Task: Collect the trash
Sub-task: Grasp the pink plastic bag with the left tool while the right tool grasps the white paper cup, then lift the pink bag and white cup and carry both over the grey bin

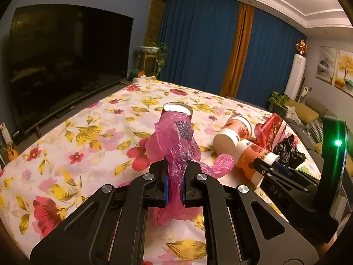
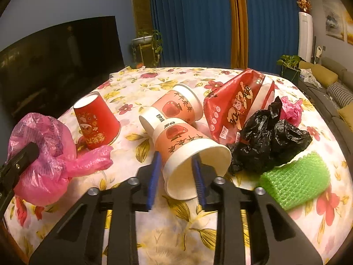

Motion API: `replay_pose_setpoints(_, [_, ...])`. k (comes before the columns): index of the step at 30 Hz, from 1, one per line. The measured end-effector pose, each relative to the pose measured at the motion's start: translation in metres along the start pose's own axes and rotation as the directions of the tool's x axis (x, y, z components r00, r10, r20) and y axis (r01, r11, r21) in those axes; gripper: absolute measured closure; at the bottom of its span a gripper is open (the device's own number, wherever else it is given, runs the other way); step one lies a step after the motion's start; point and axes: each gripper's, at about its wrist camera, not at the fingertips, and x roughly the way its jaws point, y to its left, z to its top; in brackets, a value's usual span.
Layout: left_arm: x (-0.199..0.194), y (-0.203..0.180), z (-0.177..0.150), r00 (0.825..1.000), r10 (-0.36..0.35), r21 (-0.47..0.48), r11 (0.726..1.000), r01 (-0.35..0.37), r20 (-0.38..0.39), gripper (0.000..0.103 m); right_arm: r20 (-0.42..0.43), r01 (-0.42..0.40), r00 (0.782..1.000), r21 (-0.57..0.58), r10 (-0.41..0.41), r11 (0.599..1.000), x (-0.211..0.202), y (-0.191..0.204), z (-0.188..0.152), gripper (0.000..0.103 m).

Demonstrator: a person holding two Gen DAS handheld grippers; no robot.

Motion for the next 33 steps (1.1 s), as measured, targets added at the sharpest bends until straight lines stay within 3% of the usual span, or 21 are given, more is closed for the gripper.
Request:
replay_pose_setpoints(7, [0.000,-0.002,-0.001,1.000,0.004,0.011,1.000,-0.004,0.000,0.096,0.033,-0.014,0.999,-0.007,0.015,1.000,-0.010,0.000,0.001,0.099])
replay_pose_setpoints(20, [-0.017,-0.020,-0.004,1.000,-0.012,0.039,0.999,0.012,0.019,0.096,0.149,-0.037,0.988,-0.018,0.040,0.999,-0.079,-0.019,-0.005,0.099])
replay_pose_setpoints(33, [-0.040,-0.070,-0.012,0.997,-0.065,0.112,0.992,0.059,0.043,0.096,0.224,-0.018,0.974,-0.019,0.022,1.000,-0.138,-0.046,-0.021,0.099])
